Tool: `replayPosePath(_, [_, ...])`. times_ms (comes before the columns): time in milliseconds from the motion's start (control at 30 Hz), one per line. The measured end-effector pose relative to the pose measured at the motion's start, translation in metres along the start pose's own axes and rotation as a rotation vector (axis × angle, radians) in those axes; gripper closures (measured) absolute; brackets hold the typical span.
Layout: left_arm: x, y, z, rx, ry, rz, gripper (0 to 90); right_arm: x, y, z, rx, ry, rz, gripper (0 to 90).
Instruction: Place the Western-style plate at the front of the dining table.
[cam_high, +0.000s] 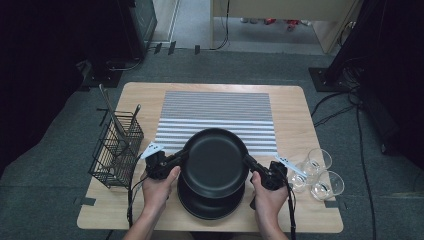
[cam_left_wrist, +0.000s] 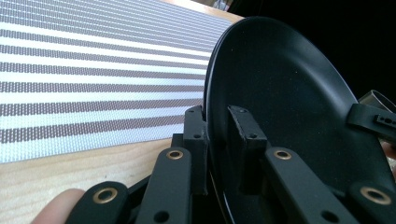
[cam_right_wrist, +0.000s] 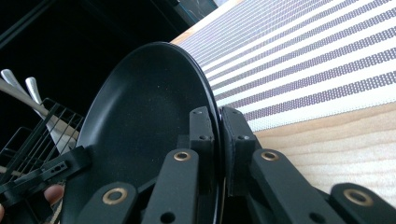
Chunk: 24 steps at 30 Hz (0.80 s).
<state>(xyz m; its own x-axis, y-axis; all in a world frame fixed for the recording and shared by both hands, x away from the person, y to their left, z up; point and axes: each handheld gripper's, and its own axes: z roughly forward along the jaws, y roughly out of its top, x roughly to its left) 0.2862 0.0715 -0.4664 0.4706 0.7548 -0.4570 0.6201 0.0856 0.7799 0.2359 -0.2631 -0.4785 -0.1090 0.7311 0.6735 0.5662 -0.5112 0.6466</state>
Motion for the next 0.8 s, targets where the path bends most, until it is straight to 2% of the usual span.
replayPosePath(800, [0.012, 0.026, 0.020, -0.013, 0.016, -0.002, 79.7, 0.004, 0.021, 0.022, 0.001, 0.000, -0.026, 84.9])
